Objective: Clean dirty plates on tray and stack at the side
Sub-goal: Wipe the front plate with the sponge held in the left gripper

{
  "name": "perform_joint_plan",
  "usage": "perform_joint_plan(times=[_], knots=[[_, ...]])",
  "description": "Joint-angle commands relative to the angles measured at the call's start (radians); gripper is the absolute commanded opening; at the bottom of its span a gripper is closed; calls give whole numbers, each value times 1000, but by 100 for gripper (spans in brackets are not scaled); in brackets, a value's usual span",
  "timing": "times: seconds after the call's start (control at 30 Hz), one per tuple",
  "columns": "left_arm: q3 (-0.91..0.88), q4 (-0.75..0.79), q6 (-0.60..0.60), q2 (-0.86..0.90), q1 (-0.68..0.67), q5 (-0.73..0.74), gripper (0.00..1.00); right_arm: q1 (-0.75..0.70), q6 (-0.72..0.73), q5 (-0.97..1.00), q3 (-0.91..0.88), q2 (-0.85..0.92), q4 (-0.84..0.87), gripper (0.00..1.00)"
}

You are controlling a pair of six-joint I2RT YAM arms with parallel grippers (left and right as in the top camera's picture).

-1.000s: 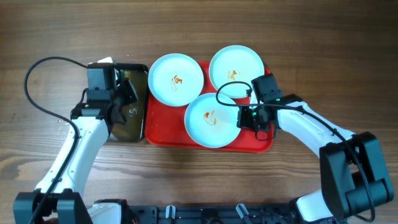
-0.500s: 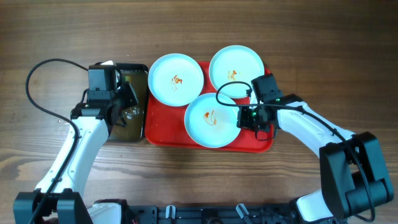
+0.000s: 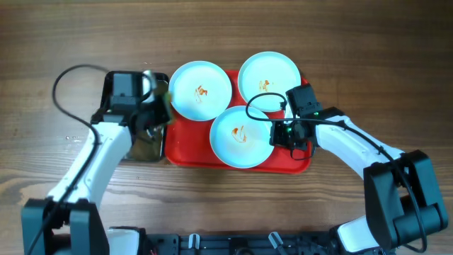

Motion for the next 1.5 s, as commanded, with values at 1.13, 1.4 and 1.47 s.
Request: perform_joint_plan(times=[1.13,1.4,1.47], knots=[[33,109,-157,301,-226,319,4,6,3,15,16,9,-6,4],[33,-43,-109,15,-198,19,4,6,3,18,16,9,-5,5],[33,-53,-109,0,-169,-66,4,6,3,18,16,9,-1,5]])
